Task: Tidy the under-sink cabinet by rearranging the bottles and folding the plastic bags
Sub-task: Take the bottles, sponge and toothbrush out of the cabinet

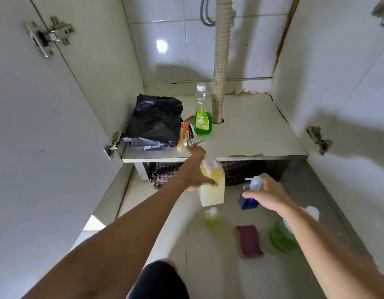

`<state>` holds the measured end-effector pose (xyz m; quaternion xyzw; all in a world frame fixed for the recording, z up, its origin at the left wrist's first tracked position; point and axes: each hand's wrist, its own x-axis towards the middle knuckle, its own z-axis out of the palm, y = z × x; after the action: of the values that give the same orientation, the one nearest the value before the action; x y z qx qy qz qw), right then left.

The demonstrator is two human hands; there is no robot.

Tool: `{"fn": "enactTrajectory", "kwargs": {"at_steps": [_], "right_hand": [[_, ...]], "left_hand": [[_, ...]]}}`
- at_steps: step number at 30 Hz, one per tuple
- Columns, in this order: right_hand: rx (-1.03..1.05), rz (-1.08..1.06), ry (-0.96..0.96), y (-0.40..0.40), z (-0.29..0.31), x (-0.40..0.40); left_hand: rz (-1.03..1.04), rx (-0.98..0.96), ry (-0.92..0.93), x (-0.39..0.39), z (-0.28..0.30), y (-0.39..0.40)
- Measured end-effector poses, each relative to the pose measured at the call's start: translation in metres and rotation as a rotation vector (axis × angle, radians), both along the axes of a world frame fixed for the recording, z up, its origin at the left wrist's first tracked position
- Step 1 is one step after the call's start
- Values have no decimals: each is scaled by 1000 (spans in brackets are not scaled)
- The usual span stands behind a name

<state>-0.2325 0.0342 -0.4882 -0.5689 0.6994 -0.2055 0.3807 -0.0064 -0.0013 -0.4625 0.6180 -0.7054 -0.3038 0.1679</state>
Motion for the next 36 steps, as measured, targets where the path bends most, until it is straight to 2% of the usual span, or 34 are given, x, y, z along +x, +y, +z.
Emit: {"fn": "enactTrajectory", "kwargs": {"at_steps": [6, 8, 11, 19, 25, 28, 31, 34, 36], "right_hand": [[167, 81, 153, 56, -41, 20], [202, 54, 137, 63, -61, 25], [251, 49, 138, 67, -93, 31], [333, -100, 110, 62, -157, 65], [256, -155, 86, 60, -178, 72], [266, -94, 103, 60, -175, 68], [353, -21, 114, 56, -166, 62], [438, 106, 107, 34, -141, 52], [408, 184, 72, 5, -112, 45]], "left_hand": [[107, 173, -147, 36, -70, 70], [160, 191, -159, 41, -97, 84], [223, 188, -111, 45, -127, 95], [198, 137, -10, 49, -183, 84], [158, 62, 44, 53, -198, 78], [122, 78, 43, 57, -199, 77], [59, 198, 26, 65, -194, 72], [-144, 373, -130, 76, -175, 54], [-318, 475, -275, 86, -152, 30]]}}
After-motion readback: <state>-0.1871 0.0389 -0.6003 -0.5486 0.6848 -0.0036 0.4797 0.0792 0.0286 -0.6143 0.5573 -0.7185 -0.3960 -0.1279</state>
